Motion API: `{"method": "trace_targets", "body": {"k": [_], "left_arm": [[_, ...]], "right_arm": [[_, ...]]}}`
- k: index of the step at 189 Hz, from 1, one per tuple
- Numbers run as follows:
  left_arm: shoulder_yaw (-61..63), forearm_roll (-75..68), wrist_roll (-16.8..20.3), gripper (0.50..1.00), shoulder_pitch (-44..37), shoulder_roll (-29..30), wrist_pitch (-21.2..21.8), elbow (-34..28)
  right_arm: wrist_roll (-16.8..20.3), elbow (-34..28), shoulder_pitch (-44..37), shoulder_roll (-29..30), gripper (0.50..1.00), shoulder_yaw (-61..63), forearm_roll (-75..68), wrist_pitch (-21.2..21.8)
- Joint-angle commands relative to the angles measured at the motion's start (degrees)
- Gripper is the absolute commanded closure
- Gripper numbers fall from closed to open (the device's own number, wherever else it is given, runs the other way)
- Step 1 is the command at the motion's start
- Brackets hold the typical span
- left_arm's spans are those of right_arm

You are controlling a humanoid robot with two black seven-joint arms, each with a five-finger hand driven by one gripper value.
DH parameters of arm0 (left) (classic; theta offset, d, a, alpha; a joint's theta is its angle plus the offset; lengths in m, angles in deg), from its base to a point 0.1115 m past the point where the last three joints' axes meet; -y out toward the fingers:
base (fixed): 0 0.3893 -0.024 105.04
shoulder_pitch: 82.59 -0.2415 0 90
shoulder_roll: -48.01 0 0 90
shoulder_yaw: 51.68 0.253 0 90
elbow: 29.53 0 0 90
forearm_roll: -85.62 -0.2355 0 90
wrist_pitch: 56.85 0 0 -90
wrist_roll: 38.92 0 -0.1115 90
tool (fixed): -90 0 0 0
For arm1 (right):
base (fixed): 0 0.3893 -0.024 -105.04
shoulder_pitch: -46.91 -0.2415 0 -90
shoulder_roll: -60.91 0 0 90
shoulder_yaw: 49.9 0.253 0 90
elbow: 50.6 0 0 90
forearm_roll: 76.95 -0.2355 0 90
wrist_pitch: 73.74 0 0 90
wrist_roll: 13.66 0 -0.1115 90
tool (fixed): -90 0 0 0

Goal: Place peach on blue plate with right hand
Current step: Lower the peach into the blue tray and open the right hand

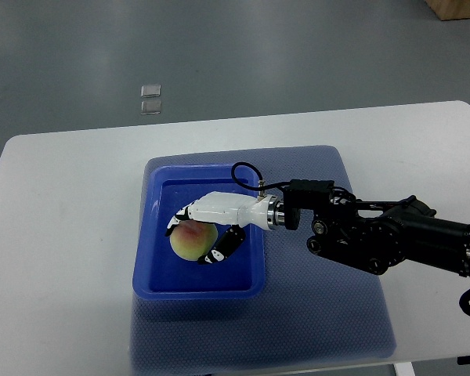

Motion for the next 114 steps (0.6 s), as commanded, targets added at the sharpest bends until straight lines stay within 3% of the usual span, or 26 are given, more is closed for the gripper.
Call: {"method": "trace_targets", "body": {"k": [1,2,3,10,18,77,114], "left_arm": [[0.0,0.0,0.0,0.500,0.1,0.0,0.0,0.0],[0.0,0.0,0.0,0.500,0.0,0.0,0.0,0.0],[0.0,0.0,0.0,0.500,0.0,0.0,0.0,0.0],[0.0,0.0,0.0,0.500,0.0,0.0,0.0,0.0],[0.0,0.0,0.0,0.500,0.0,0.0,0.0,0.0],[0.0,0.0,0.0,0.500,0.0,0.0,0.0,0.0],[0.0,0.0,0.0,0.500,0.0,0.0,0.0,0.0]], "right_arm": [[0.0,0.0,0.1,-0.1,1.000,0.1,0.0,0.1],[-0.1,0.0,0.1,-0.1,0.945,0.1,-0.1,0.0],[-0.1,0.0,0.1,-0.1,0.944,0.1,-0.1,0.0],[-0.1,0.0,0.1,-0.1,0.818,0.1,-0.3,0.1],[-0.1,0.0,0.1,-0.1,0.746,0.2,-0.5,0.1],[-0.1,0.0,0.4,-0.1,0.574,0.5,-1.1,0.1],[-0.1,0.0,1.1,0.0,0.572,0.7,-2.4,0.0]]}}
